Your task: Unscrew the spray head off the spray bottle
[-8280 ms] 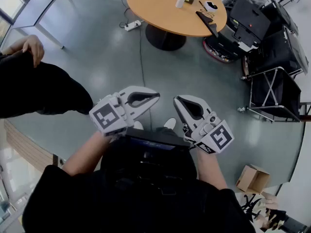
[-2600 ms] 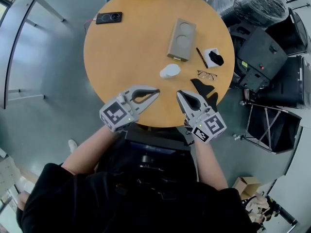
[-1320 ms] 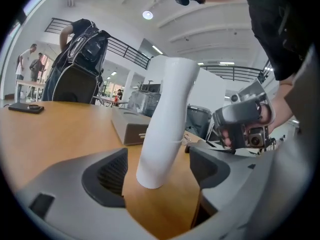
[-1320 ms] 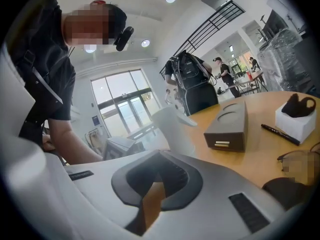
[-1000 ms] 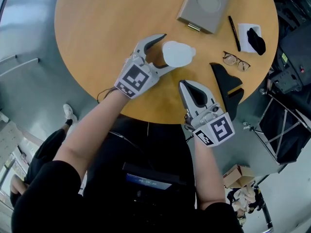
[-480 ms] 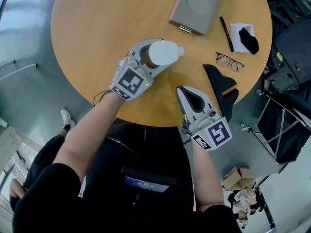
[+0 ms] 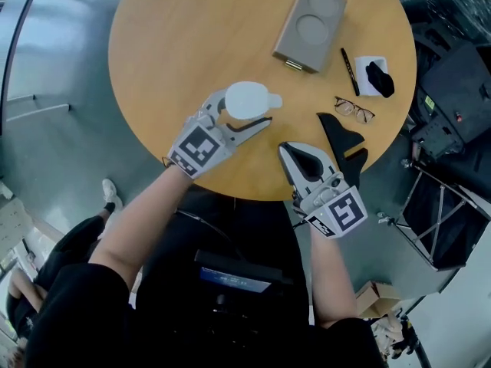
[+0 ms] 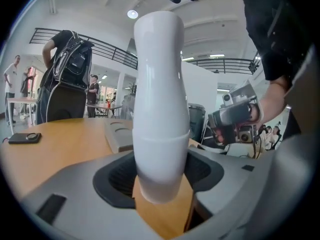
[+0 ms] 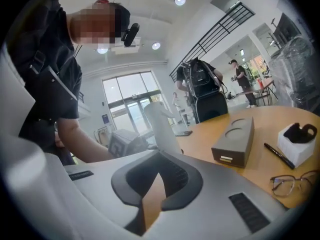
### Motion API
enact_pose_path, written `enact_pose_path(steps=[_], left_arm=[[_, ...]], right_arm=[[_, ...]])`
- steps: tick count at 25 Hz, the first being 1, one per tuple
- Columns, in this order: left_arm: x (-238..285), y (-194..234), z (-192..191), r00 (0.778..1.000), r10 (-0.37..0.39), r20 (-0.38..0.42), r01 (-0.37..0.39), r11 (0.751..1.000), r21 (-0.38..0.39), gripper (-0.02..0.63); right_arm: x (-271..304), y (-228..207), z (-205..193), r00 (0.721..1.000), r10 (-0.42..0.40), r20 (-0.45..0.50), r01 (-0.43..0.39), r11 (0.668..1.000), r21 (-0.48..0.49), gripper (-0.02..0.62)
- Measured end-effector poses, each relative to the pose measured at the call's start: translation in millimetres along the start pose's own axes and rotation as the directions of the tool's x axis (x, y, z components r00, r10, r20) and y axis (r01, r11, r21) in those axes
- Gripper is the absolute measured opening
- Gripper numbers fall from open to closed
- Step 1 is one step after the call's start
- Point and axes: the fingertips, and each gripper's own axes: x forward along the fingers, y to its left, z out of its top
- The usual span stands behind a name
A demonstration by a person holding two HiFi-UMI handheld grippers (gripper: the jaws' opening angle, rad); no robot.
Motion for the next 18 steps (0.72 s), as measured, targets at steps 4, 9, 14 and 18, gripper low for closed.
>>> enact_pose_path(steps=[4, 9, 14, 18], left_arm=[[-40, -13, 42, 1.000, 0.007, 0.020, -0.007, 1.000, -0.029, 0.298], [-76, -26, 77, 1.000, 0.024, 0.009, -0.023, 0.999, -0.042, 0.298], [-107, -47, 112, 0.999, 0.027, -0.021, -0.026, 1.000, 0.011, 0.298], [-122, -62, 134, 0.999, 0.019, -0.043, -0.016, 0.998, 0.067, 0.298]], right_arm=[[-2, 34, 40, 0.999, 0.051, 0.010, -0.051, 0.998, -0.045, 0.024], [-5, 67, 84, 0.996, 0.086, 0.013, -0.084, 0.992, -0.095, 0.077], [-11, 99, 123, 0.992, 0.126, 0.023, -0.121, 0.982, -0.147, 0.125], [-16, 113, 150, 0.991, 0.124, 0.047, -0.113, 0.976, -0.184, 0.181]])
